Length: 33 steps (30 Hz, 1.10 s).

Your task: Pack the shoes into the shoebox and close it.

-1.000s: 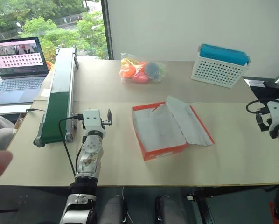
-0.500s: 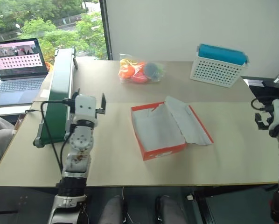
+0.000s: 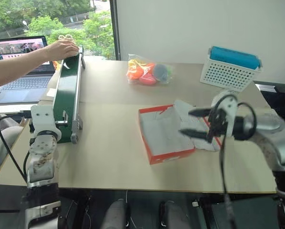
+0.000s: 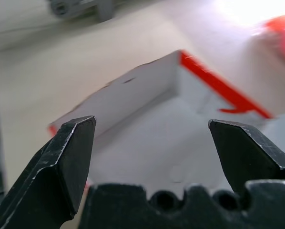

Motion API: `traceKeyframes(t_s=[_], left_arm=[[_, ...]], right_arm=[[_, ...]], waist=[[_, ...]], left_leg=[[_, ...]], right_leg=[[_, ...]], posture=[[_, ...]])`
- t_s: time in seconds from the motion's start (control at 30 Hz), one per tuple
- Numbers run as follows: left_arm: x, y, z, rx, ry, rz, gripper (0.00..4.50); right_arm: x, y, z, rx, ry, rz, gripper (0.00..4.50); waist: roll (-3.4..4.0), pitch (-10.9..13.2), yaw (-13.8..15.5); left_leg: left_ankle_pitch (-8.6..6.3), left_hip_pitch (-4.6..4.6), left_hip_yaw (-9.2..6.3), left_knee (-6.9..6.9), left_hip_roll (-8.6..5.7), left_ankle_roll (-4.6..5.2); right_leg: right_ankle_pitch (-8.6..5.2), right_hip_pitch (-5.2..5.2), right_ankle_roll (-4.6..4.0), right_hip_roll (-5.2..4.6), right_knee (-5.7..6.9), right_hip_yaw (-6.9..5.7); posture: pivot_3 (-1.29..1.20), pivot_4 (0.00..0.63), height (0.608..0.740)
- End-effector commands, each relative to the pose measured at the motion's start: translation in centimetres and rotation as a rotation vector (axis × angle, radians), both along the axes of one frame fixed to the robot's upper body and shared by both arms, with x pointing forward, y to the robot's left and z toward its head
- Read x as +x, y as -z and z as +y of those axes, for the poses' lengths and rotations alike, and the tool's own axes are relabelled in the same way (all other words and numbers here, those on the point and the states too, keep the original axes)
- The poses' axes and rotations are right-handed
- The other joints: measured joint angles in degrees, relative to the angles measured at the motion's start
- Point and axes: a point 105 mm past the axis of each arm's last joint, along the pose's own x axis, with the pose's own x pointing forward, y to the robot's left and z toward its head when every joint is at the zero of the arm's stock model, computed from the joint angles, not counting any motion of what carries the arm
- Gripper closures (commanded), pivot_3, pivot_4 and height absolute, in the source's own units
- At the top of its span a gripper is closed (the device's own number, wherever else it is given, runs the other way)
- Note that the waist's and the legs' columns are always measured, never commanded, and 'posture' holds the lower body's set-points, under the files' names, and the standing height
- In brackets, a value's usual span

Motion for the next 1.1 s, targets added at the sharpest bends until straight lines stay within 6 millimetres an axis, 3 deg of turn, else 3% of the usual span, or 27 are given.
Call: traceKeyframes(t_s=[0.03, 0.27, 0.63, 0.73, 0.87, 1.1], left_arm=[[0.2, -1.1, -0.1, 0.013, 0.009, -0.002, 0.0], [2.0, -0.4, 0.3, -0.03, 0.033, 0.077, 0.0], [4.8, 0.8, -0.2, -0.083, 0.041, 0.159, 0.0], [5.1, 0.5, -0.3, -0.071, 0.052, 0.155, 0.0], [5.3, -0.1, 0.1, -0.056, 0.038, 0.141, 0.0], [5.3, -1.2, 0.0, -0.004, 0.06, 0.137, 0.0]], right_arm=[[0.0, -0.7, 0.1, 0.039, 0.017, -0.068, 0.07], [-0.4, -0.9, 1.7, 0.153, 0.062, -0.1, 0.07], [0.9, 1.2, 5.8, 0.231, 0.132, -0.08, 0.07], [1.3, 1.7, 6.8, 0.192, 0.151, -0.091, 0.07], [3.7, 3.1, 7.6, 0.129, 0.286, -0.107, 0.07], [3.9, 3.0, 8.9, 0.174, 0.282, -0.099, 0.07]], waist=[[-0.05, 0.0, 0.0], [-0.07, 0.0, 0.0], [-0.08, 0.0, -0.6], [-0.08, 0.0, -0.7], [-0.08, 0.0, -0.9], [-0.11, 0.0, -1.1]], left_leg=[[0.0, 0.02, 0.0, 0.01, 0.01, 0.0], [0.02, 0.0, -0.01, -0.06, 0.03, -0.11], [0.03, 0.02, -0.01, -0.05, 0.02, -0.12], [0.04, 0.05, -0.02, -0.04, 0.02, -0.14], [0.07, 0.1, -0.02, -0.05, 0.02, -0.19], [0.12, -0.02, 0.0, -0.08, 0.0, -0.3]], right_leg=[[0.0, 0.01, 0.0, 0.0, 0.02, 0.0], [0.0, -0.1, -0.02, 0.07, 0.17, -0.01], [0.0, -0.11, -0.02, 0.11, 0.27, -0.02], [0.0, -0.1, -0.02, 0.11, 0.36, -0.03], [0.0, -0.11, -0.03, 0.11, 0.39, -0.02], [0.0, -0.24, -0.04, 0.12, 0.39, -0.02]], posture=[[0.0, 0.15, 0.699], [0.0, 0.15, 0.699], [0.0, 0.15, 0.699], [0.0, 0.15, 0.699], [0.0, 0.15, 0.699], [0.0, 0.15, 0.699]])
